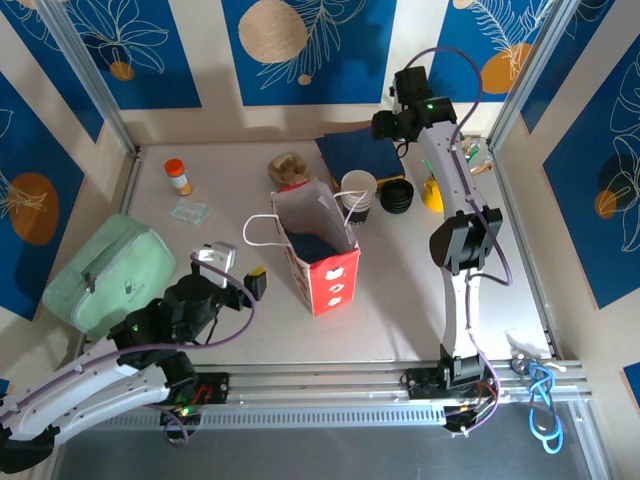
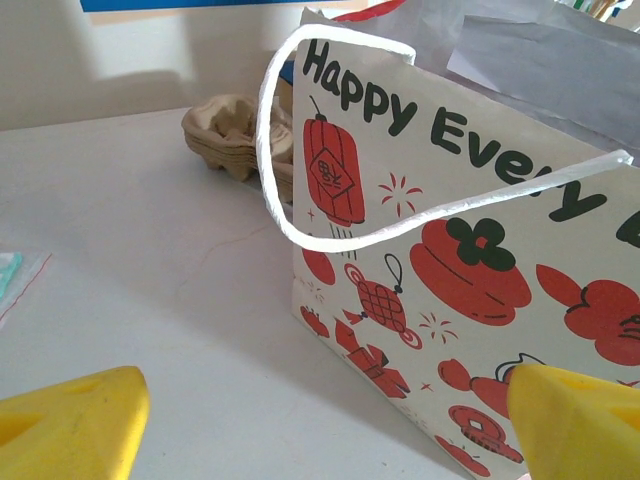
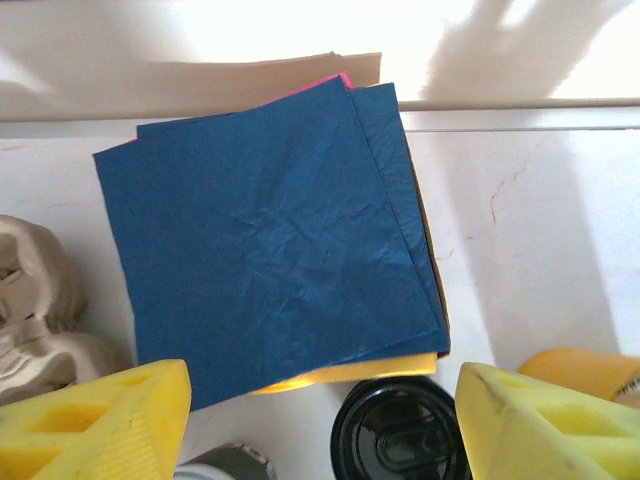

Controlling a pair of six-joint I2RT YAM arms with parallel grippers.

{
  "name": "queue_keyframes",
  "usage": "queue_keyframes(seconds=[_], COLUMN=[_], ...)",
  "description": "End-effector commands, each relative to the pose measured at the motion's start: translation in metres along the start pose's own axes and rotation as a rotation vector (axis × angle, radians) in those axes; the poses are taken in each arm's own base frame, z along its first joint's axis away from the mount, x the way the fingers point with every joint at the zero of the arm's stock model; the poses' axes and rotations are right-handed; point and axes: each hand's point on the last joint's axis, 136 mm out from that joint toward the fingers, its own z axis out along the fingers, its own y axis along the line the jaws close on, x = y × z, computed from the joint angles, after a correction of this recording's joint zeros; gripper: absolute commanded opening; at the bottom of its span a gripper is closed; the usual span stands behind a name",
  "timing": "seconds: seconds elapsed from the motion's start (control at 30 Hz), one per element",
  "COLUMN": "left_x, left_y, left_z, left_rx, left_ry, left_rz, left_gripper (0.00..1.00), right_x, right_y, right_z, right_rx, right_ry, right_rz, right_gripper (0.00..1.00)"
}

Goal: Pack the takeout coffee

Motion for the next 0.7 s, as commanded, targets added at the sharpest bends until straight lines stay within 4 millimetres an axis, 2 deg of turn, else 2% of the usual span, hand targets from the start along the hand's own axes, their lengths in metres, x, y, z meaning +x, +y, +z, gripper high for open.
queue_keyframes(seconds=[0.0,0.4,0.67], left_x=[-0.011,-0.005,-0.001], left_y=[0.005,0.006,0.009], left_z=[-0.006,-0.006,-0.007], left_rx=[-0.017,-0.018,-0.029], left_ry=[-0.028,-0.006,0.015], left_rz=[-0.027,-0.030,-0.022], left_gripper=[0.92,0.92,0.92], right_x=[0.001,0.031,0.044], right_y=[-0.006,-0.006,0.008], right_z=[0.022,0.095,0.127], right_rx=[0.023,0.013,-0.053], right_ry=[0.010,0.096,0.113], right_rz=[-0.040,-0.083,-0.136], right_gripper=[0.71,0.70,0.70])
